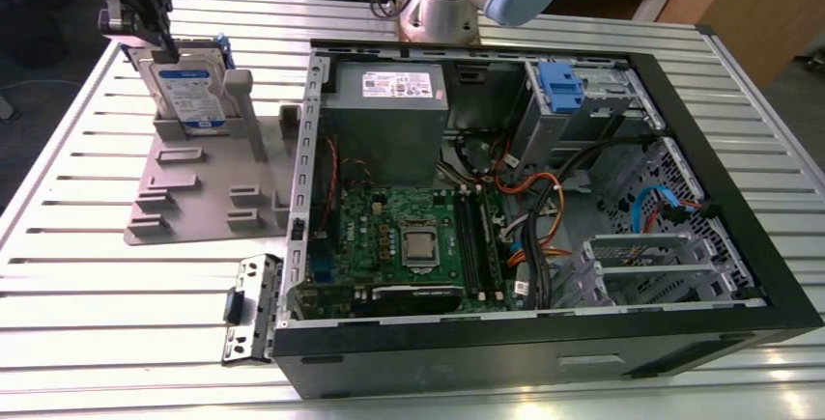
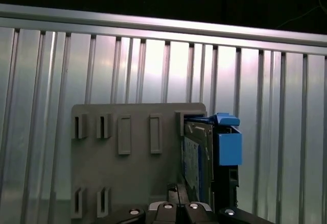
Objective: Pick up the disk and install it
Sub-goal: 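Pick up the disk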
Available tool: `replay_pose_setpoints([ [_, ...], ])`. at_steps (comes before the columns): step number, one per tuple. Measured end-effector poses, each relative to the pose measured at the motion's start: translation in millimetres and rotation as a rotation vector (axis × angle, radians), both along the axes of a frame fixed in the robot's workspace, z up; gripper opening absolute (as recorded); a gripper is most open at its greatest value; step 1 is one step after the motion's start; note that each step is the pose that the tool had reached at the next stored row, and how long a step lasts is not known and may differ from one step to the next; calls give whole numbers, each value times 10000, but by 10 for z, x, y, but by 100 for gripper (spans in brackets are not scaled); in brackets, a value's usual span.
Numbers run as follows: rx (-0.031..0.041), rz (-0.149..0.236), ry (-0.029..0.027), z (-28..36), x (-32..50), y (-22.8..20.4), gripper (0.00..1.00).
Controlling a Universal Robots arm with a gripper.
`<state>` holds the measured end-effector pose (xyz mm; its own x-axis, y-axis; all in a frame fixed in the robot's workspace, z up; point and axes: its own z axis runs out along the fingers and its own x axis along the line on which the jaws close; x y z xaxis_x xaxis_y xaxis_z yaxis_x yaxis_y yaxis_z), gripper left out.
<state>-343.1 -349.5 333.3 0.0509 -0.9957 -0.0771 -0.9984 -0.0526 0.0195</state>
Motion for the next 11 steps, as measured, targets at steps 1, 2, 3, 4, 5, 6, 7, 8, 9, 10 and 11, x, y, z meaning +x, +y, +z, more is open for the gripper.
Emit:
replay_pose_setpoints([
  [1,2,0,-130,-2,-1,1,10],
  [2,2,-1,-223,-2,-2,1,10],
  [3,2,0,-241,-2,-1,1,10],
  [4,2,0,-242,-2,-1,1,10],
  [5,2,0,-243,-2,-1,1,10],
  [6,2,0,-244,-2,-1,1,10],
  [7,2,-1,-245,-2,-1,1,10],
  [8,3,-1,-245,-3,-1,1,10],
  [9,2,-1,-245,-2,-2,1,10],
  [10,3,-1,-246,-2,-2,1,10],
  [11,2,0,-246,-2,-2,1,11],
])
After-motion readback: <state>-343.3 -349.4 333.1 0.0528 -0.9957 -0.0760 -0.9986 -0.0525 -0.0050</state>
